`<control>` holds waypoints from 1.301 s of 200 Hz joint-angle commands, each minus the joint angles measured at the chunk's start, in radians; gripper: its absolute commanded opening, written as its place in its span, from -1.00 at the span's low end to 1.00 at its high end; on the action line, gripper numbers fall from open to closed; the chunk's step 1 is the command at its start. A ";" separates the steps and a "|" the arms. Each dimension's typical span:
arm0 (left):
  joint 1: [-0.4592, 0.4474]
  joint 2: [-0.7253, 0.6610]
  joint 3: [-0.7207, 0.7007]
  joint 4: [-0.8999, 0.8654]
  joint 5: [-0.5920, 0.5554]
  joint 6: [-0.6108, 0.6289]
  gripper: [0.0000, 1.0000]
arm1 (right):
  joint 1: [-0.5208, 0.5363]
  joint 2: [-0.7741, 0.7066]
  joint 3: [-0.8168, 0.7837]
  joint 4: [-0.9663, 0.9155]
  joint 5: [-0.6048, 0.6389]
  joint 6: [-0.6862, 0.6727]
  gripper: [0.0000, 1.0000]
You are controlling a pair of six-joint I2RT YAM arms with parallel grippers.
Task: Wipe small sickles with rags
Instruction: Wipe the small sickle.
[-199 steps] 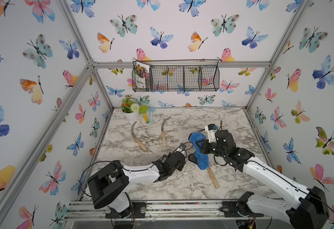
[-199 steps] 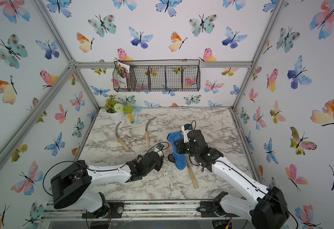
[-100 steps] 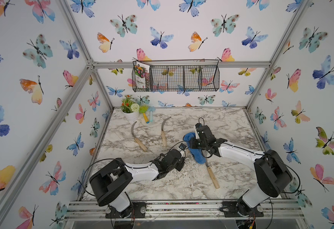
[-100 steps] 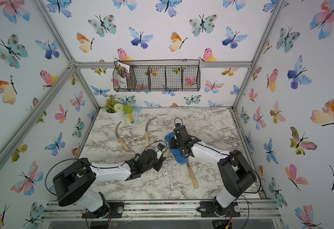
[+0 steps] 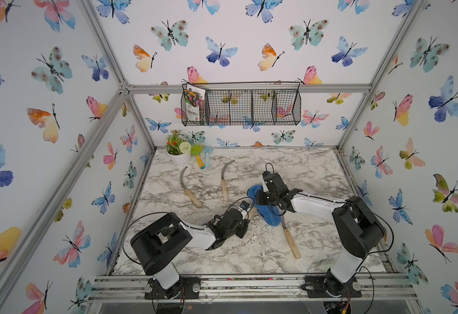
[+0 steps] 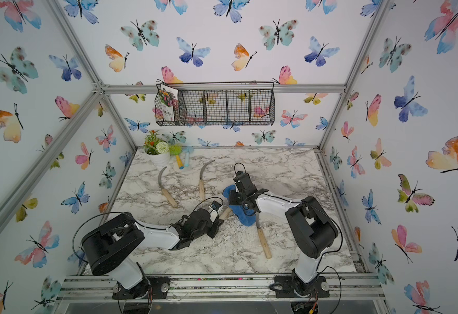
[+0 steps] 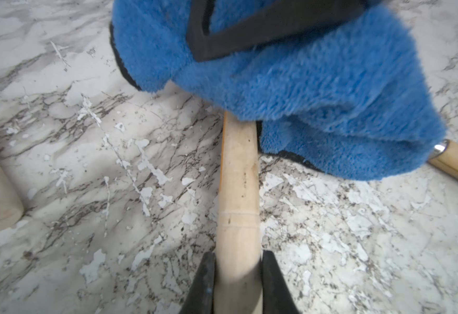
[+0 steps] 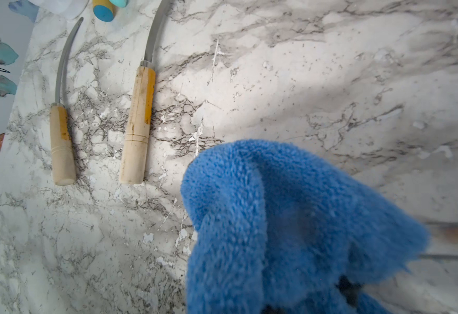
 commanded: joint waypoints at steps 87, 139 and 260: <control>0.037 0.103 -0.100 0.225 0.055 0.010 -0.03 | -0.001 -0.054 -0.030 -0.026 -0.005 -0.023 -0.95; 0.036 0.119 -0.094 0.212 0.042 0.022 -0.71 | -0.001 0.036 0.008 -0.032 0.009 -0.023 -0.95; 0.038 -0.228 -0.092 0.136 -0.013 0.028 -1.00 | 0.000 -0.064 -0.045 -0.033 0.031 -0.024 -0.96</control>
